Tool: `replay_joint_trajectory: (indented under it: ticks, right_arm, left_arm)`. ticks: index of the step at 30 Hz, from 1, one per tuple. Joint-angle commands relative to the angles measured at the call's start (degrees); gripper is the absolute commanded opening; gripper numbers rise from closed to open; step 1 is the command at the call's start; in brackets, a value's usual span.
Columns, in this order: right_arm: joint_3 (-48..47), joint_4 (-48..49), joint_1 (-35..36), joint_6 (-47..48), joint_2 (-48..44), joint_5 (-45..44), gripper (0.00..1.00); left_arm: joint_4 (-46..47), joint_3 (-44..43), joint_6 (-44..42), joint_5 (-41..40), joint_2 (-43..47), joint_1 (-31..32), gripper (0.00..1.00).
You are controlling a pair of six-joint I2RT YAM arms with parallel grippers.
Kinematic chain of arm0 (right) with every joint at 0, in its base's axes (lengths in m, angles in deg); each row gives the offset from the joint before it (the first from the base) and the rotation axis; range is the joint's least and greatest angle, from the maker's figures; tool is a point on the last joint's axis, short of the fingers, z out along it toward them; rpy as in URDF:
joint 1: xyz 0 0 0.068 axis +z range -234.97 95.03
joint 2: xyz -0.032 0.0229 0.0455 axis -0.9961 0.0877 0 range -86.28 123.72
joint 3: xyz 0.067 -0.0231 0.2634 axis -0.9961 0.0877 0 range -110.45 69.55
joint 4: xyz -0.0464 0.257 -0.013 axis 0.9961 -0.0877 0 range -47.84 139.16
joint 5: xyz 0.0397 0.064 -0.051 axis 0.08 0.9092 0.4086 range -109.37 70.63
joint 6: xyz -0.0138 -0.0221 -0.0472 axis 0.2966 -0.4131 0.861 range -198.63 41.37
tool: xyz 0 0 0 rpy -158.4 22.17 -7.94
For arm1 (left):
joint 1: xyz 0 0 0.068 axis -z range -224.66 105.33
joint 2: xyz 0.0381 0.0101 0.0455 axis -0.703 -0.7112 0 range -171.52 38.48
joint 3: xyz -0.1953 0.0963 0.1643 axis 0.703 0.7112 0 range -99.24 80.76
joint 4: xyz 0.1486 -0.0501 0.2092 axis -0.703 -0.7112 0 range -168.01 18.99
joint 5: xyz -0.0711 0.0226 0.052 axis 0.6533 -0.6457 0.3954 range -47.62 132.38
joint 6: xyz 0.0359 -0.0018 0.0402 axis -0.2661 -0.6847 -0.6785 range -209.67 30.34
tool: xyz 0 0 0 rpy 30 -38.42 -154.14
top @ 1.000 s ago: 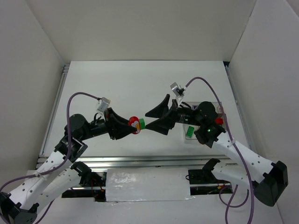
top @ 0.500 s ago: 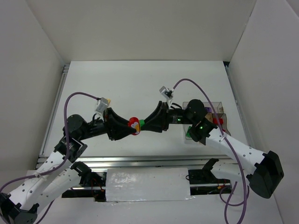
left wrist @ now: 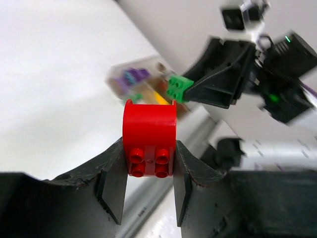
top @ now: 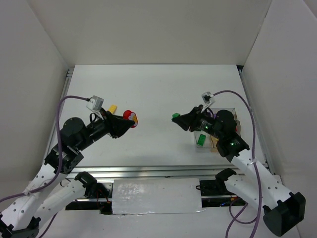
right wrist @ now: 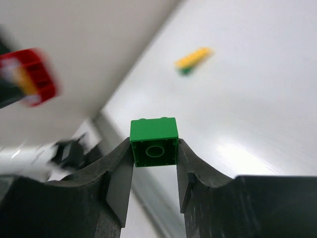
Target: Sort the legos into containers by color
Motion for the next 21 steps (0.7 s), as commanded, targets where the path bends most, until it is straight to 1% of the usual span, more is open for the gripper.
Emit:
replay_joint_trajectory:
  ticks: [1, 2, 3, 6, 8, 10, 12, 14, 15, 16, 17, 18, 19, 20, 21]
  right_arm:
    - [2.3, -19.5, -4.7, 0.3, -3.0, -20.9, 0.0]
    - [2.6, -22.8, -6.6, -2.9, -3.3, -29.8, 0.0]
    - [3.4, -28.5, -7.2, -4.7, -3.5, -34.1, 0.0]
    - [5.4, -34.0, -8.1, -8.7, -3.0, -44.8, 0.0]
    - [6.6, -35.7, -8.5, -10.3, -2.4, -48.3, 0.0]
    - [6.4, -36.5, -8.6, -12.2, -2.0, -50.0, 0.0]
    - [5.9, -38.3, -8.6, -14.4, -2.1, -52.3, 0.05]
    - [6.3, -37.2, -8.7, -13.8, -2.3, -51.9, 0.1]
    - [6.3, -37.4, -8.7, -13.8, -1.9, -51.9, 0.37]
    - [6.7, -37.1, -8.7, -13.7, -1.7, -51.2, 0.55]
    - [6.8, -37.1, -8.8, -13.9, -1.2, -51.4, 0.66]
    - [6.9, -36.8, -8.7, -13.7, -1.0, -51.2, 0.68]
    - [6.8, -36.8, -8.8, -13.6, -0.8, -50.9, 0.8]
    - [6.6, -36.9, -8.8, -13.8, -0.4, -50.8, 0.82]
    - [6.5, -37.0, -8.7, -13.7, -0.3, -50.9, 0.92]
  left_arm:
    - [-10.2, -3.9, -3.8, -15.6, 0.5, -0.2, 0.0]
    - [-11.9, -4.3, -4.3, -15.6, 0.4, -0.2, 0.0]
    - [-12.4, -4.5, -4.6, -15.5, 0.0, -0.1, 0.0]
    - [-11.6, -4.2, -4.4, -15.6, -0.2, -0.2, 0.0]
    - [-10.7, -4.0, -4.4, -14.3, -0.8, -0.2, 0.0]
    - [-10.8, -4.2, -4.6, -13.5, -1.8, -0.2, 0.0]
    - [-11.4, -5.0, -5.1, -12.5, -2.5, -0.2, 0.0]
    - [-11.5, -5.4, -5.3, -11.7, -3.1, -0.2, 0.0]
    - [-11.4, -5.3, -5.6, -11.0, -3.2, -0.2, 0.0]
    - [-11.2, -5.1, -5.5, -10.8, -3.3, -0.2, 0.0]
    - [-11.0, -4.9, -5.5, -10.7, -3.3, -0.2, 0.0]
    - [-10.7, -4.7, -5.2, -10.2, -3.4, -0.2, 0.0]
    - [-10.0, -4.6, -5.2, -9.8, -3.7, -0.2, 0.0]
    - [-9.7, -4.4, -5.2, -9.4, -3.8, -0.2, 0.0]
    - [-9.5, -4.4, -5.2, -8.6, -4.4, -0.2, 0.0]
